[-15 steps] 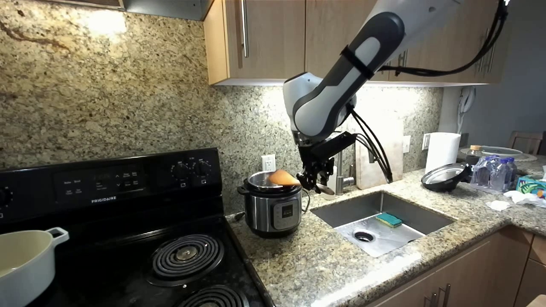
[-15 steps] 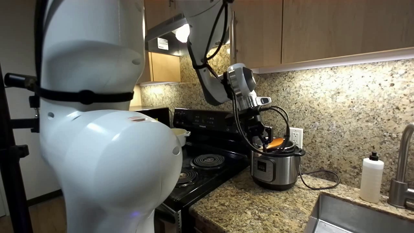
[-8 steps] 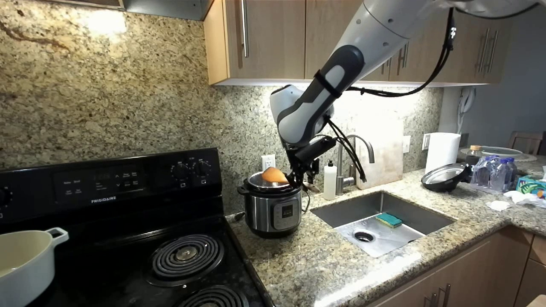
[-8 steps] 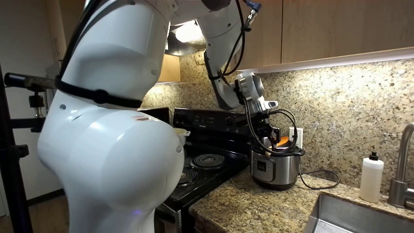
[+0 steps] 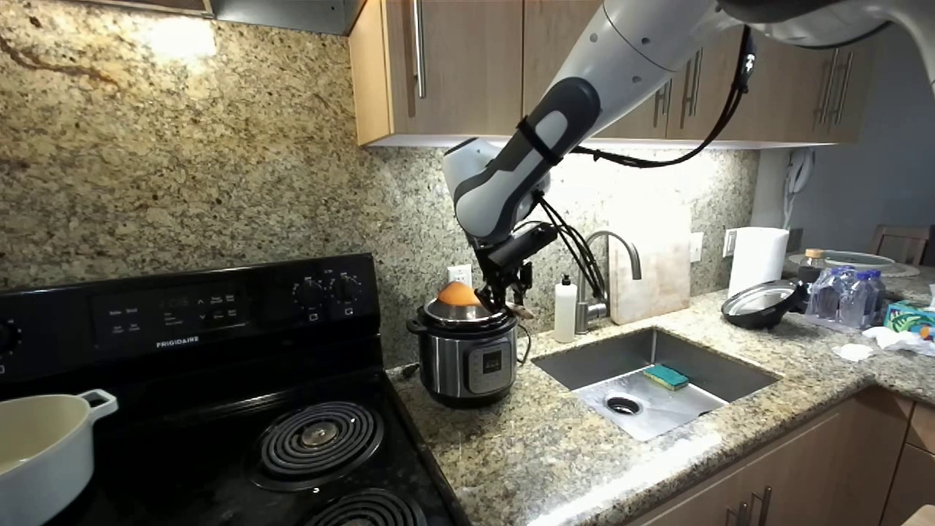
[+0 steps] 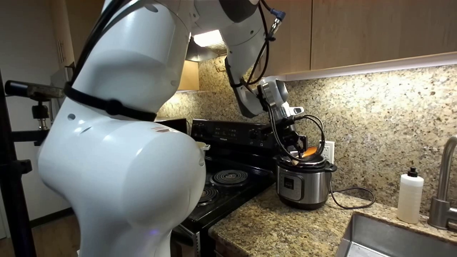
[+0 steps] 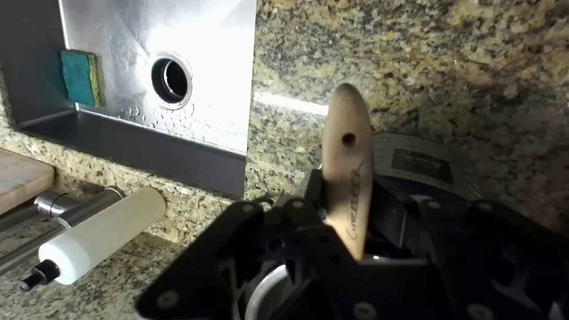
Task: Put the spatula into the cooker
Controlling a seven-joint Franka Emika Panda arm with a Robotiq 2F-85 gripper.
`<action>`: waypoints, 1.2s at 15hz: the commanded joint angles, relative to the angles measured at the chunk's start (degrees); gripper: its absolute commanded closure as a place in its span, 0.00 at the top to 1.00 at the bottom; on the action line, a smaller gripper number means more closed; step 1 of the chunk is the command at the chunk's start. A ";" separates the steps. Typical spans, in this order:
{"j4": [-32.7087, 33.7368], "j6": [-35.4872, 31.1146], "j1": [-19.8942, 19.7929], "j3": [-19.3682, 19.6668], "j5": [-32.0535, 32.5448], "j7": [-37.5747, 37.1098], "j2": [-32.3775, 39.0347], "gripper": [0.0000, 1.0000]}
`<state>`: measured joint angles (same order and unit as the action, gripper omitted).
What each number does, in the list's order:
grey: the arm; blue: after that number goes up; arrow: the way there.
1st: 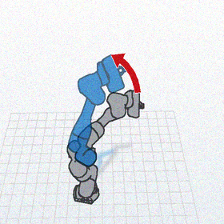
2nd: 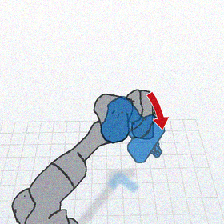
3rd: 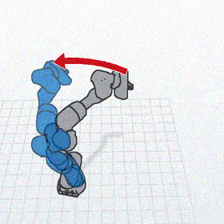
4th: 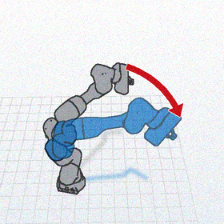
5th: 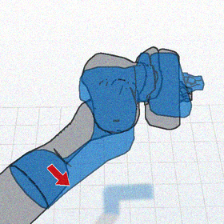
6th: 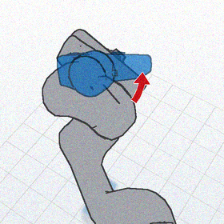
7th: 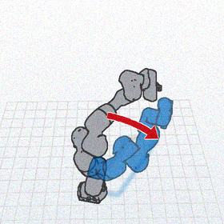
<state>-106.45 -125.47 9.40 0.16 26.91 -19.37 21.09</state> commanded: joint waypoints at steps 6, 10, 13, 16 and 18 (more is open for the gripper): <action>4.52 16.85 1.08 -2.92 -3.36 9.98 -0.03 0.10; 8.94 21.37 1.68 -3.43 -2.95 9.90 2.09 0.10; 11.57 23.37 2.16 -3.57 -2.53 9.22 3.89 0.10; 12.63 24.02 2.44 -3.40 -2.47 8.91 4.71 0.10; 13.36 23.23 2.52 -3.22 -2.23 8.51 5.50 0.10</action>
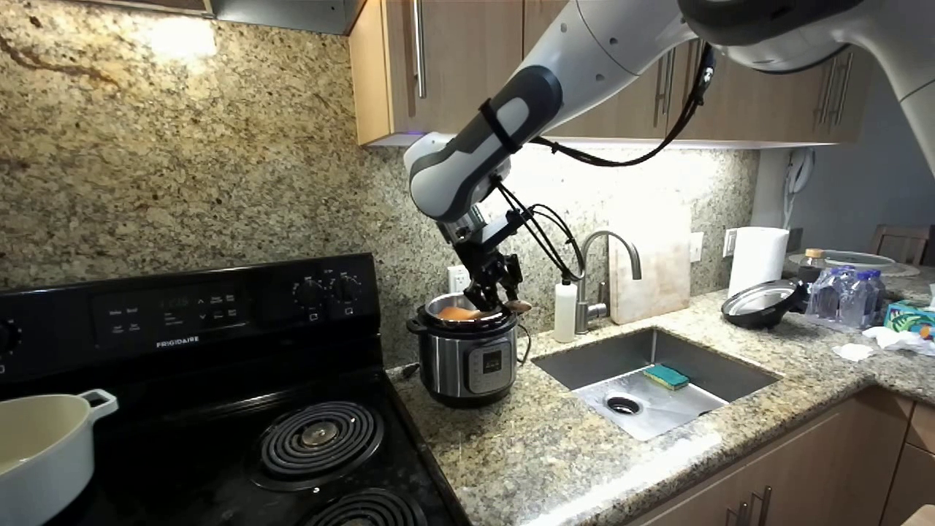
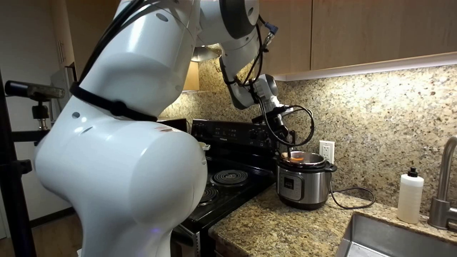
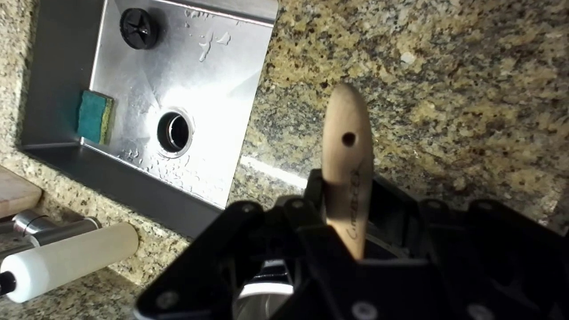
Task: Put the spatula into the cooker
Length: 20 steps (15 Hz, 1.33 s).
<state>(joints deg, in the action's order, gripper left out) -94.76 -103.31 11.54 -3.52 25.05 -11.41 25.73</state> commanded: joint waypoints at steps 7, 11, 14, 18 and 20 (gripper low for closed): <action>3.12 1.96 0.60 0.69 -0.59 0.48 1.80 0.10; 4.10 2.50 0.80 0.65 -0.66 0.44 2.12 0.38; 4.76 2.79 0.94 0.66 -0.63 0.52 2.51 0.62; 5.05 2.66 0.96 0.67 -0.81 0.58 2.65 0.87; 5.08 2.40 0.87 0.70 -0.95 0.63 2.60 0.98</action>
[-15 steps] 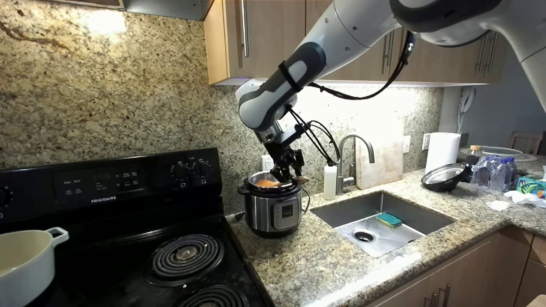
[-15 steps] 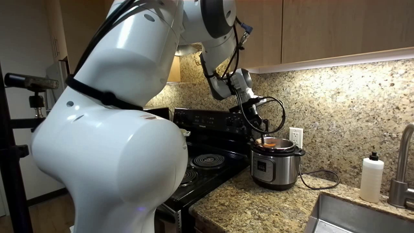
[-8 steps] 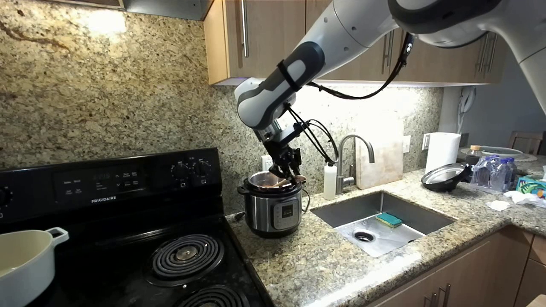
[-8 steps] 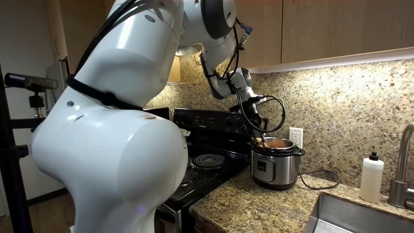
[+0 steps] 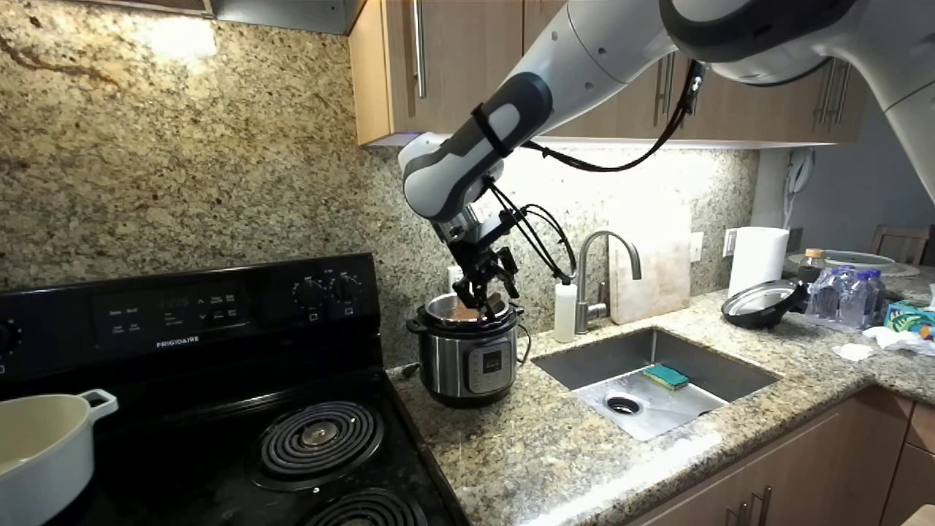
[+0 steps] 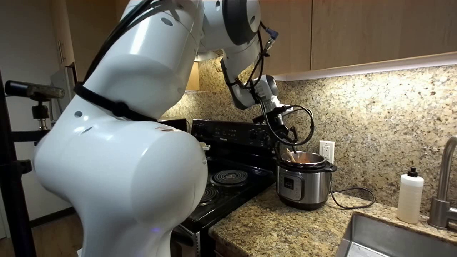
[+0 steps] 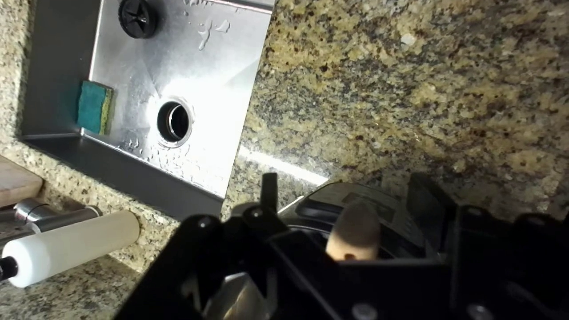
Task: Put the spatula into the cooker
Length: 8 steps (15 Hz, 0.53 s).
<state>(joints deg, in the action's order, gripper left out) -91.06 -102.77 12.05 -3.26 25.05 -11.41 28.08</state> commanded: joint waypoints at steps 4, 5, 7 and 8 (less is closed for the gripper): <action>1.26 1.49 0.09 0.47 -1.33 0.75 0.02 1.00; 1.12 1.35 -0.03 0.50 -1.44 0.77 -0.15 1.00; 1.04 1.26 -0.25 0.55 -1.76 0.94 -0.28 1.00; 1.22 1.44 -0.40 0.59 -2.03 1.14 -0.15 1.00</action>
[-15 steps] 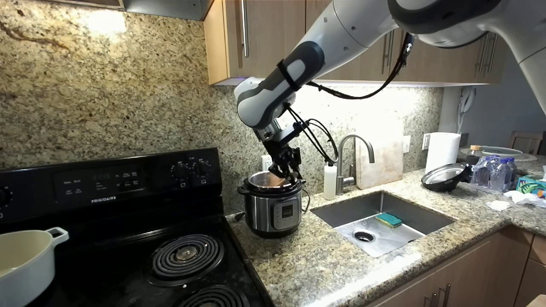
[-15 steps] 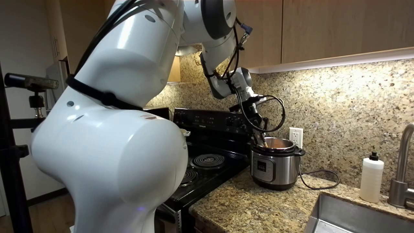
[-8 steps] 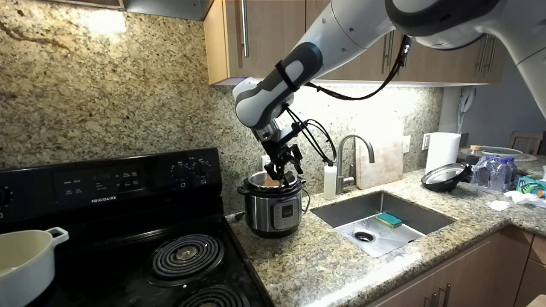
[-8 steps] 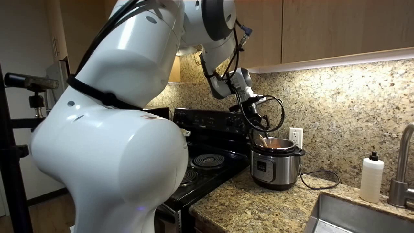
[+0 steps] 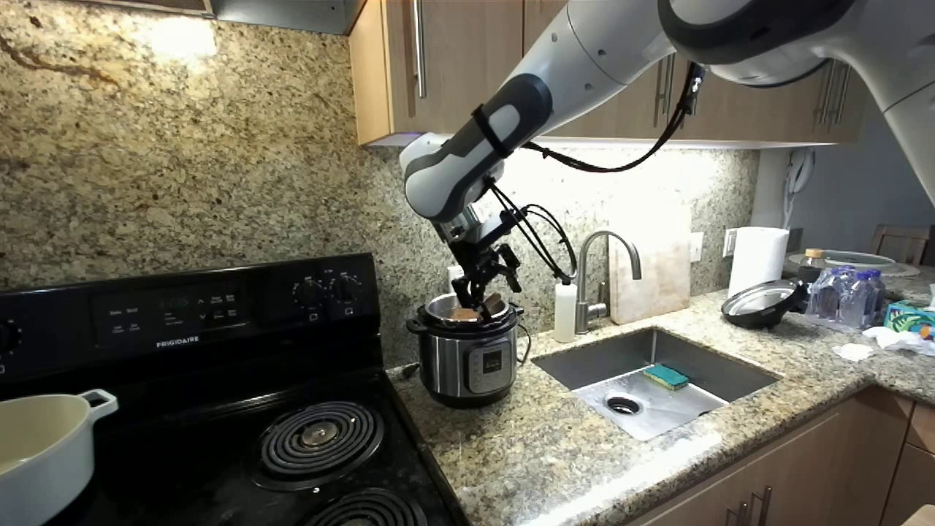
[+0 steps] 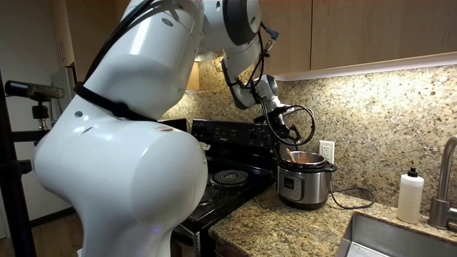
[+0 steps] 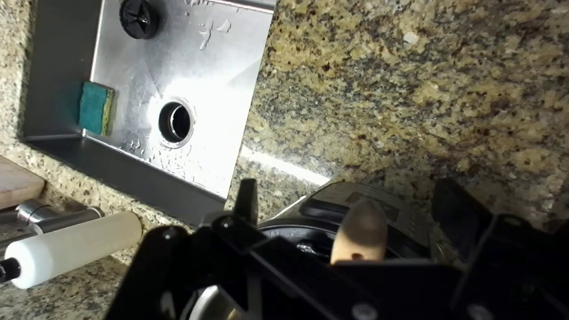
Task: Put the spatula into the cooker
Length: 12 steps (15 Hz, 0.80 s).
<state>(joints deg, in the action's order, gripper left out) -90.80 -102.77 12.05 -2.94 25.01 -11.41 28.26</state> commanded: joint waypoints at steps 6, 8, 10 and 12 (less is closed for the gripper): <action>-2.17 0.65 -1.09 -0.01 -5.15 0.91 -1.12 1.00; -6.11 -1.08 -0.94 -0.57 -6.99 0.36 -2.56 1.00; -11.05 -2.99 -0.90 -1.29 -8.79 0.07 -3.98 1.00; -17.14 -5.96 -1.10 -1.97 -10.50 -0.19 -6.02 1.00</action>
<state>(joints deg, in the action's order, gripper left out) -97.72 -104.13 11.52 -4.00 17.21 -11.43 27.42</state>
